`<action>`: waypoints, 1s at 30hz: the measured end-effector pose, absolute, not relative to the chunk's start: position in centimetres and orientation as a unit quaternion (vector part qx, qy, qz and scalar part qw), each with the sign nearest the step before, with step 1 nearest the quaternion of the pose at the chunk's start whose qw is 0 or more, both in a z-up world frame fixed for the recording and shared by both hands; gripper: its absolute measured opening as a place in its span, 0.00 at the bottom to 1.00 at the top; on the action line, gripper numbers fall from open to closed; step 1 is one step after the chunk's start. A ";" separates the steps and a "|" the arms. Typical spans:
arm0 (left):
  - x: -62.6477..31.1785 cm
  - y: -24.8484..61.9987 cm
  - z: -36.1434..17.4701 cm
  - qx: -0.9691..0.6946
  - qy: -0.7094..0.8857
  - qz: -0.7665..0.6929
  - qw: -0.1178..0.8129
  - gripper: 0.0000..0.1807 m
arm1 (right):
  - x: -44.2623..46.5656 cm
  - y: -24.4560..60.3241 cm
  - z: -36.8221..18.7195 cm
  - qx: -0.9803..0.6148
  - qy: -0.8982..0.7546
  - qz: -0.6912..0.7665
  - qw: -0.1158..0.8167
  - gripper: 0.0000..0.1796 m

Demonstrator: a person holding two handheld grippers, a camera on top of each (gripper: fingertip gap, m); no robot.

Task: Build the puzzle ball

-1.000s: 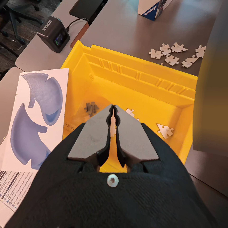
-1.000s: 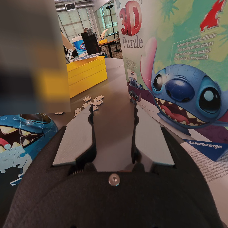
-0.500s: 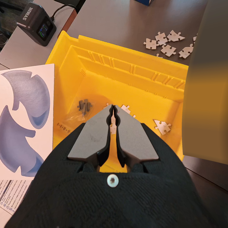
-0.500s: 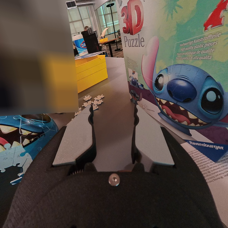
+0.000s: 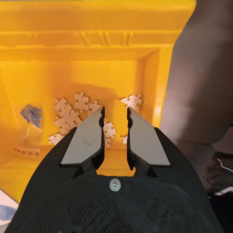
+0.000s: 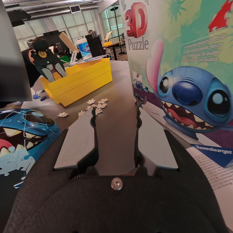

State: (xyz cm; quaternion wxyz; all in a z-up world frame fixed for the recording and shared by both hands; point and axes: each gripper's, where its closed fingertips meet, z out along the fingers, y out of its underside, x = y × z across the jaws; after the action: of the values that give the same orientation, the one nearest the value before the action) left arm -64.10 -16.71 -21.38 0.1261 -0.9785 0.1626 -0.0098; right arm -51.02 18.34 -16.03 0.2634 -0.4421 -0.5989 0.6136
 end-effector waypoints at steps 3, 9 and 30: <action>-62.4 -16.0 -21.9 -0.981 0.155 -0.046 0.109 0.15 | -51.0 17.6 -16.1 -0.434 -0.606 0.616 0.254 0.35; -62.8 -17.0 -23.8 -0.988 0.142 -0.052 0.027 0.20 | -50.5 16.9 -15.8 -0.421 -0.606 0.630 0.243 0.34; -63.1 -15.9 -22.7 -0.993 0.028 -0.064 0.093 0.00 | -49.6 14.4 -15.9 -0.392 -0.632 0.630 0.222 0.33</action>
State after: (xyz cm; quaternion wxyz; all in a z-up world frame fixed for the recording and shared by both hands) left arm -63.09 -15.85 -22.74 0.0927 -0.9932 0.0285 -0.0641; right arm -49.65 14.44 -15.92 0.2218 -0.3924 -0.6321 0.6303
